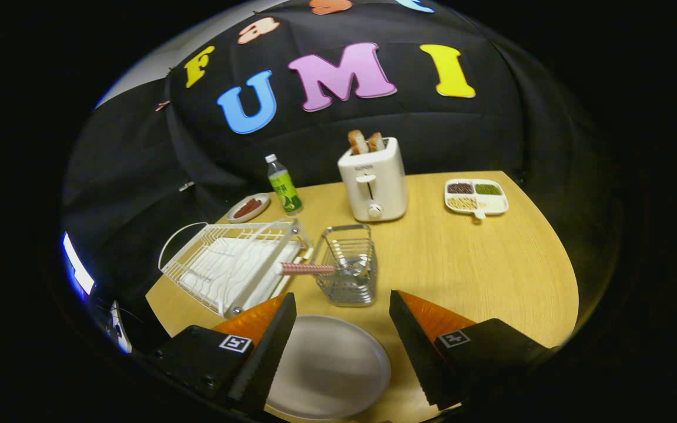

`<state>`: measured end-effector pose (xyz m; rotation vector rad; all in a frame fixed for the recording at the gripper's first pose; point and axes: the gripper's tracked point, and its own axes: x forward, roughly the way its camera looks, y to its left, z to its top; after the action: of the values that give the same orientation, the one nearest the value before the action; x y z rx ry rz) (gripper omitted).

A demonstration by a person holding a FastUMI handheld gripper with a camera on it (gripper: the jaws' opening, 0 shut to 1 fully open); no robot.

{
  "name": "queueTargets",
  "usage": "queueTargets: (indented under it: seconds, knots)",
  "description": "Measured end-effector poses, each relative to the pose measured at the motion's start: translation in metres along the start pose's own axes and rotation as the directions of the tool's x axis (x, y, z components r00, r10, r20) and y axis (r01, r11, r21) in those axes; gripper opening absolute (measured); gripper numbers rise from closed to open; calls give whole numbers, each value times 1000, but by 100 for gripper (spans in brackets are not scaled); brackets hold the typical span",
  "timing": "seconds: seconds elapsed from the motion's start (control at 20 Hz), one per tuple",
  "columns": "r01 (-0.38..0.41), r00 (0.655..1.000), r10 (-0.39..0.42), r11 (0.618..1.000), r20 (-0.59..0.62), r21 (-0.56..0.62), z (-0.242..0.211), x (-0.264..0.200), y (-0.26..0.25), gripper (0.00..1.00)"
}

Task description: Take the plate from the dish rack, then take the spoon from the basket and place it into the plate.

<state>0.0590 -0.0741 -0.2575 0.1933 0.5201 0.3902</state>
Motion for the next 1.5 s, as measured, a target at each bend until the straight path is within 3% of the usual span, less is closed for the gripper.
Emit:
queueTargets:
  seconds: [0.2,0.45,0.65,0.75,0.9,1.15,1.35,1.5]
  knots:
    - [-29,999,33,989,22,-145,4,28,13,98]
    - [-8,998,18,983,57,-184,12,68,5,98]
    - [-42,994,68,960,84,-278,19,83,20,81]
    - [-30,994,65,938,91,-346,14,91,19,80]
    - [-29,997,52,939,58,-344,3,101,15,77]
    - [8,996,21,950,88,-313,18,103,6,43]
    - [78,991,-43,955,126,-287,42,96,-12,27]
    - [58,996,-42,973,76,-225,45,95,-17,16]
